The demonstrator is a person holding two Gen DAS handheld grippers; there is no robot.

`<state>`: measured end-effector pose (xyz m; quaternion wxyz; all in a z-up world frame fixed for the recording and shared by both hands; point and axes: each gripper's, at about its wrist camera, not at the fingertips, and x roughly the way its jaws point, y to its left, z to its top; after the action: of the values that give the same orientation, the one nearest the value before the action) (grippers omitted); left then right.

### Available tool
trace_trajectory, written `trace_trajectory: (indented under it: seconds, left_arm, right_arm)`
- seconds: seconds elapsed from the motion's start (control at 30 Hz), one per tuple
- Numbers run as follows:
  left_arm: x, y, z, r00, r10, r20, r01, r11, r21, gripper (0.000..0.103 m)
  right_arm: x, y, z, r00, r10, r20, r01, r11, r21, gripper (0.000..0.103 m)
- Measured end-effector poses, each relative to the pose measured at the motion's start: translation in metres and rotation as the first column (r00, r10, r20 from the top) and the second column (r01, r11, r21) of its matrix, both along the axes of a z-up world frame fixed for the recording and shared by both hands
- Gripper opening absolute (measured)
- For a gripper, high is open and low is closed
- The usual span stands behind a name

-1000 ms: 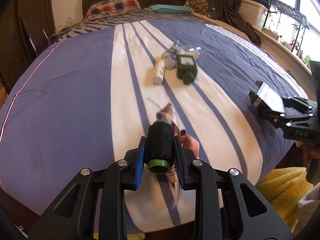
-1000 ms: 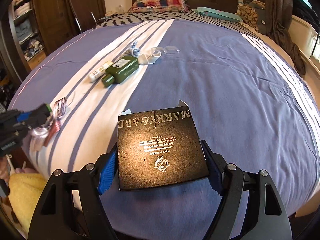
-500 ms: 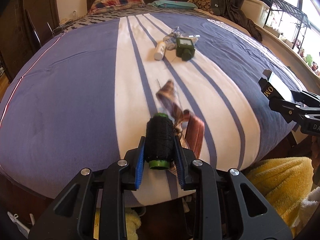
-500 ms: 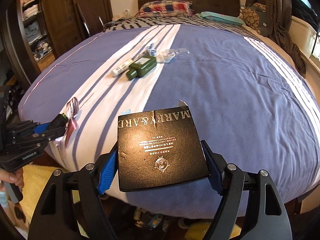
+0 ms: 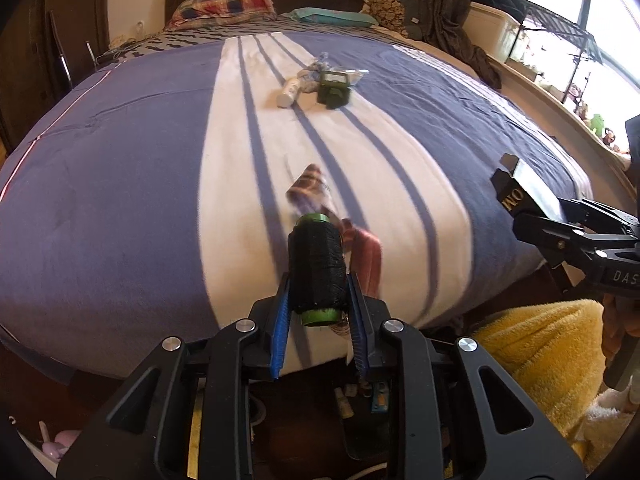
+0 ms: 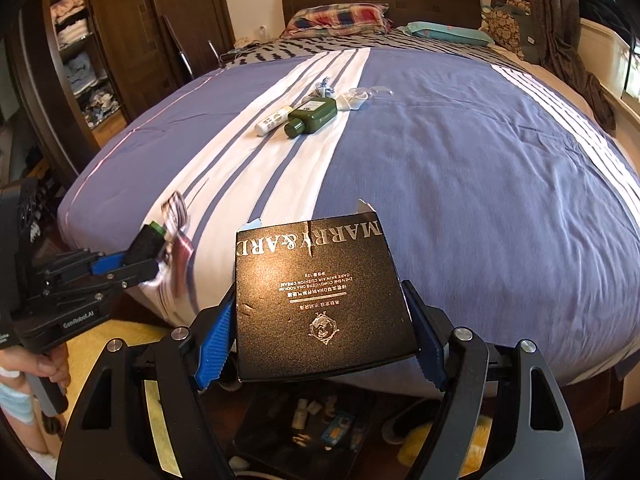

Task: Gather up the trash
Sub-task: 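Carry the thread spool and black box down over the black bin, then open both tools to drop the spool and box into the bin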

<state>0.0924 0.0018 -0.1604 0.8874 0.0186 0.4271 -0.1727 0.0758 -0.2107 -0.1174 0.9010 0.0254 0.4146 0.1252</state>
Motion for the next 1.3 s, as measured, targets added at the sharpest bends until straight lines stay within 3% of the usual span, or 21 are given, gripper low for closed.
trace_trajectory:
  seconds: [0.23,0.5,1.03,1.3]
  left_arm:
    - [-0.032,-0.030,-0.010,0.995,-0.097,-0.033,0.096,0.995,-0.028,0.025]
    - [-0.051,-0.053,-0.051,0.978,-0.155,-0.137,0.151,0.988,-0.040,0.025]
    - [-0.060,-0.059,-0.154,0.920,-0.134,-0.368,0.146,0.989,0.004,0.025]
    - [-0.060,-0.057,-0.176,0.898,-0.124,-0.421,0.141,0.990,0.009,0.025]
  right_arm:
    - [-0.031,-0.008,-0.014,1.000,-0.008,-0.025,0.009,1.000,0.014,0.077]
    - [-0.055,-0.015,-0.055,0.993,-0.034,-0.116,0.032,0.999,-0.016,0.077]
    - [-0.053,0.001,-0.143,0.945,-0.027,-0.327,0.024,1.000,-0.014,0.077]
    - [-0.046,0.001,-0.175,0.909,-0.039,-0.415,0.053,0.998,0.024,0.077]
